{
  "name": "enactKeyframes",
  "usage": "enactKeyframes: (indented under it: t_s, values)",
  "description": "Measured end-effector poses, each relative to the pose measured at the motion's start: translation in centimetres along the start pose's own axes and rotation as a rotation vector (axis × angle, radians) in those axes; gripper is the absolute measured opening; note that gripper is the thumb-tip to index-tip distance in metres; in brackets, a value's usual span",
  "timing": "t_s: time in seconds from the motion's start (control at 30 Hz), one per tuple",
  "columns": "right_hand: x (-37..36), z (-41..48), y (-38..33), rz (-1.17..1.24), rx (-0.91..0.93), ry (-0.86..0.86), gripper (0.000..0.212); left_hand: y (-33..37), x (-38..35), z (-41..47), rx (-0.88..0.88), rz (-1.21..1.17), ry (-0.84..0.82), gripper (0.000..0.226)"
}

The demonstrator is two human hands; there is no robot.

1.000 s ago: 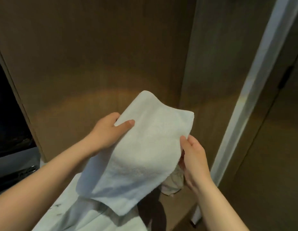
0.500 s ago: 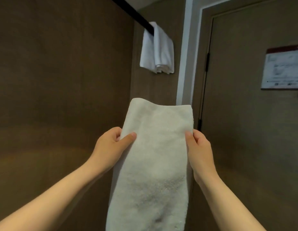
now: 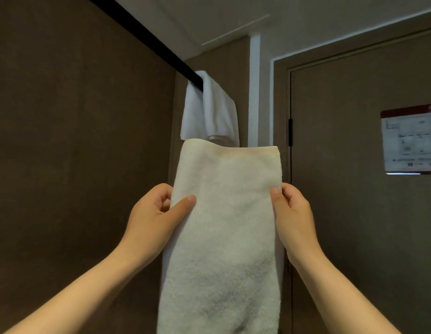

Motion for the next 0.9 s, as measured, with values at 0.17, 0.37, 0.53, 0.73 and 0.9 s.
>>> enactKeyframes:
  t_s: [0.17,0.37,0.53,0.73,0.9]
  values:
    - [-3.0,4.0,2.1,0.086,0.054,-0.027,0.022,-1.0,0.6,3.4,-0.043,0.071,0.104,0.018]
    - [-7.0,8.3,4.0,0.306,0.107,-0.12,0.02,-1.0,2.5,5.5,-0.046,0.234,0.317,0.029]
    - [-10.5,11.1,4.2,0.498,0.093,-0.275,0.017,0.5,4.2,5.7,-0.027,0.416,0.484,0.026]
    - [-13.1,13.4,3.4,0.591,0.204,-0.432,0.018,3.9,5.6,5.2,-0.002,0.6,0.658,0.027]
    - [-14.2,14.8,2.9,0.665,0.273,-0.423,0.014,6.9,5.7,5.0,0.002,0.749,0.731,0.026]
Point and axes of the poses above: each hand's wrist, its own z-axis towards the middle knuckle, its own x-axis out of the back of the hand, y = z × x, the point moved 4 cm from there along z, towards the middle knuckle, and after that the axes turned 15 degrees about z, right-handed, at the moved point
